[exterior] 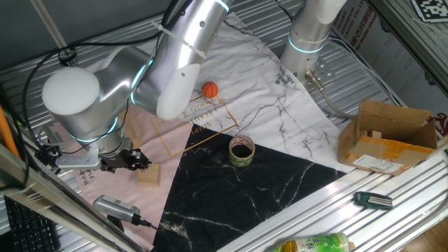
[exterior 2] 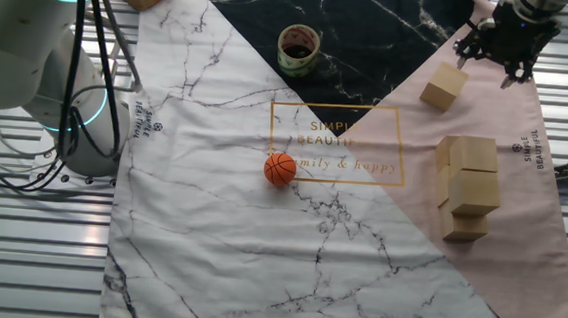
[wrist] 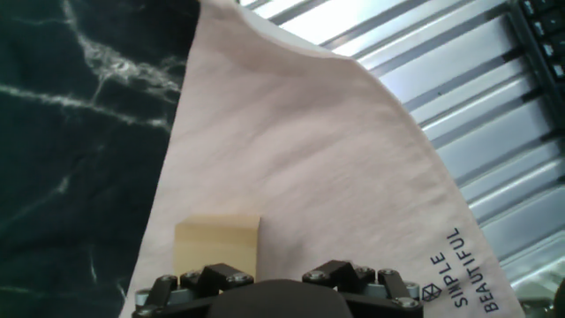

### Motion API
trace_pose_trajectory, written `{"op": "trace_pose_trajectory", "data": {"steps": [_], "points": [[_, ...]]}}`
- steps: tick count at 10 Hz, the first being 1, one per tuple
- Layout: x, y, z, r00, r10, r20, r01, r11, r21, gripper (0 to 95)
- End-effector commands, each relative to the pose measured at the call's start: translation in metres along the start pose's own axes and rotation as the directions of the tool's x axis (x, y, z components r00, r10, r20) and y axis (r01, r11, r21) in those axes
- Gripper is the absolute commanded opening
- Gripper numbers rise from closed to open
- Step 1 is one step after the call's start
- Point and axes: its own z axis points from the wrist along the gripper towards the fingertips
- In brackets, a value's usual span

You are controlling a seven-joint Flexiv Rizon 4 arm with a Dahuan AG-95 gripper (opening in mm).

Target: Stack the blocks into a pyramid shape

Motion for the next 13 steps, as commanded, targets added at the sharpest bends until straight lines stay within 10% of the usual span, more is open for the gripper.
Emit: {"op": "trace_pose_trajectory", "data": {"steps": [1,13], "points": [[-0.001,-0.001,0.000,0.998,-0.058,0.009,0.058,0.998,-0.017,76.0],[-0.002,0.038,0.025,0.995,0.093,0.035,-0.093,0.996,-0.014,76.0]]}}
